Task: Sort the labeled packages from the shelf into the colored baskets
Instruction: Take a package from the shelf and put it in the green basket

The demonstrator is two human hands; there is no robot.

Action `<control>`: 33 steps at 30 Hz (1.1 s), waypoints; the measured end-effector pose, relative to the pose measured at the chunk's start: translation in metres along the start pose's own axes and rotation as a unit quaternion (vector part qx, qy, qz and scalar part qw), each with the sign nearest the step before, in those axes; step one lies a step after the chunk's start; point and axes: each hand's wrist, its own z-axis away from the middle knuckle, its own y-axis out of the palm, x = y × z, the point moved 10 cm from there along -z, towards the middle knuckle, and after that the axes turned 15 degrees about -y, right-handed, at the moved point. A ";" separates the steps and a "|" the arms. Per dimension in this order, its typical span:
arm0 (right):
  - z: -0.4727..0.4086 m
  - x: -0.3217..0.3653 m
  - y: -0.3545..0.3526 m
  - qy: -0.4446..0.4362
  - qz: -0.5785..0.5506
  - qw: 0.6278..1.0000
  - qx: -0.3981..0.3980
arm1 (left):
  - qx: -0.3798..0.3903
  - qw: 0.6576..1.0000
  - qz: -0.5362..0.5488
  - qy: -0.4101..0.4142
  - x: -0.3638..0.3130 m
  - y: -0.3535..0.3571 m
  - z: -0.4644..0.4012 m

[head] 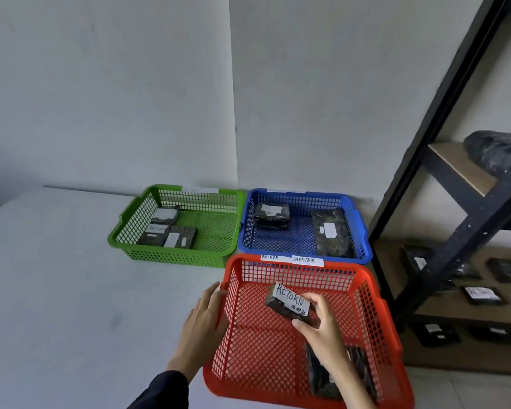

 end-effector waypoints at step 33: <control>-0.070 0.010 0.112 0.069 -0.013 0.968 -0.240 | 0.040 0.982 -0.022 0.182 0.062 -0.041 -0.142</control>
